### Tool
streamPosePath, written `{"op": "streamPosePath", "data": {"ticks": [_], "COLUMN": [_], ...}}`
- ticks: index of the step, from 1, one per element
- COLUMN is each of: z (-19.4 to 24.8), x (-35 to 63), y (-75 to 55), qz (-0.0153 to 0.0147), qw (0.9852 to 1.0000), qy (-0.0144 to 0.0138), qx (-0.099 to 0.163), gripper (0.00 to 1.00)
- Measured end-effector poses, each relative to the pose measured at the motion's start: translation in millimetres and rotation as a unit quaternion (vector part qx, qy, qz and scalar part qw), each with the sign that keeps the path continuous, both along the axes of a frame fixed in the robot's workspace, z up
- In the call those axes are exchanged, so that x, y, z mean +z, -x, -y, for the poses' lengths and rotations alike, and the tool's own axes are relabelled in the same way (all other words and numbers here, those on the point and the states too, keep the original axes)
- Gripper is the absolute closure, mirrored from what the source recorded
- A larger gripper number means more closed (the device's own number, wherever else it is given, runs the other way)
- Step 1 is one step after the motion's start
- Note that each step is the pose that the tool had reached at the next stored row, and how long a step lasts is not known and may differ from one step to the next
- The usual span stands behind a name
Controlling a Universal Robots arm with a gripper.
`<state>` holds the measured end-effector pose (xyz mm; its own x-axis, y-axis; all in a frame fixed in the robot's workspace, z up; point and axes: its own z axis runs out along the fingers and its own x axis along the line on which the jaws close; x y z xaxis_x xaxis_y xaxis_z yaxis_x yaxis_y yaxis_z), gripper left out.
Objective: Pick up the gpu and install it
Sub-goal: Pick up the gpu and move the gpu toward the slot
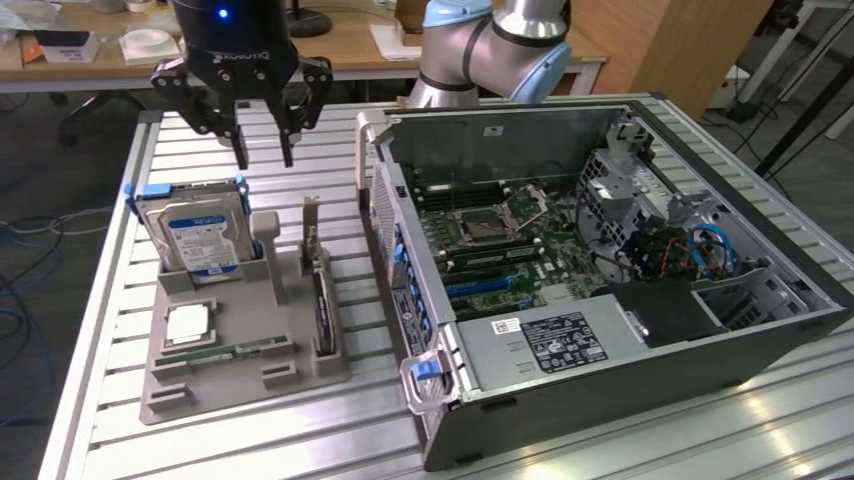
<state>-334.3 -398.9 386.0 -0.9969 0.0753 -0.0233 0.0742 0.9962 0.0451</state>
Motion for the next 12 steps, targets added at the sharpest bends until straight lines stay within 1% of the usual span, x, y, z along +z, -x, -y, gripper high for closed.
{"op": "streamPosePath", "data": {"ticks": [12], "z": [0.0], "x": [-1.8], "y": [-1.3], "qz": [0.0000], "qw": [1.0000], "qy": [0.0000], "qx": [0.000], "gripper": [0.53]}}
